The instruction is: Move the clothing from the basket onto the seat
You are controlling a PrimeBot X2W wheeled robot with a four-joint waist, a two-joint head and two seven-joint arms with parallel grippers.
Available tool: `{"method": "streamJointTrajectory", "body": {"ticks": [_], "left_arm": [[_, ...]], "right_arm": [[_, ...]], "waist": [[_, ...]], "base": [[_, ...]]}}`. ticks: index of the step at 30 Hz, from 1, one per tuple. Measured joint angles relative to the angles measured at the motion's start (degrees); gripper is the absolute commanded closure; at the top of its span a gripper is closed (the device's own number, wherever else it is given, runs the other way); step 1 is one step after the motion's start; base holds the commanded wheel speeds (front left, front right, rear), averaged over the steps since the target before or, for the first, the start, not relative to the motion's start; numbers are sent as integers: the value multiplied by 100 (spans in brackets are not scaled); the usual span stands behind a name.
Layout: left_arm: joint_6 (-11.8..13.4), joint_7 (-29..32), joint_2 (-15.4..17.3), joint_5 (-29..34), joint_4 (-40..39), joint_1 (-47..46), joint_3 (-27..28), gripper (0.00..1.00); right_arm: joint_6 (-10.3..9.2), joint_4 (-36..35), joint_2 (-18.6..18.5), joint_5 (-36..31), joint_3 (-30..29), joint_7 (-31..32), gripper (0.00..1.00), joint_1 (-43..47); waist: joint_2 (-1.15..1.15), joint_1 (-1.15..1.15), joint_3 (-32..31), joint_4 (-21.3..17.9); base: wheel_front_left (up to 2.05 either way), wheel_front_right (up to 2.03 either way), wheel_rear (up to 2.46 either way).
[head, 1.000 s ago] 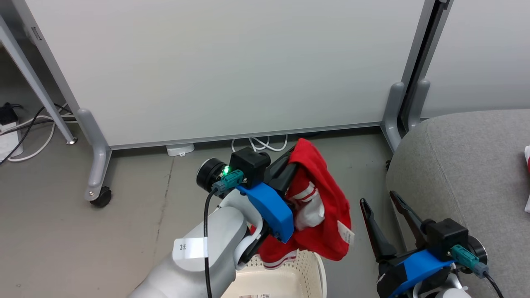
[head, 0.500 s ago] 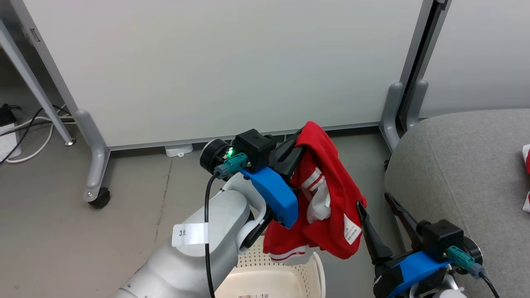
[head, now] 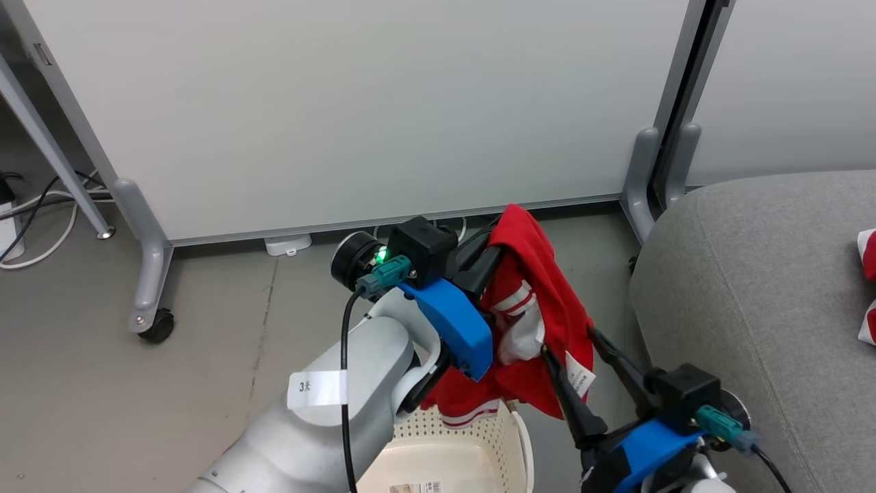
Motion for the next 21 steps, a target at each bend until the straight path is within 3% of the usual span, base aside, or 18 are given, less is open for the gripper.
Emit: {"method": "streamJointTrajectory", "body": {"ticks": [21], "left_arm": [[0,0,-1,-193,-91,-1,-343,100]], "right_arm": [[1,2162,4,393,914,-124,0,-1613]], "waist": [[0,0,-30,0]], "base": [[0,0,0]]}}
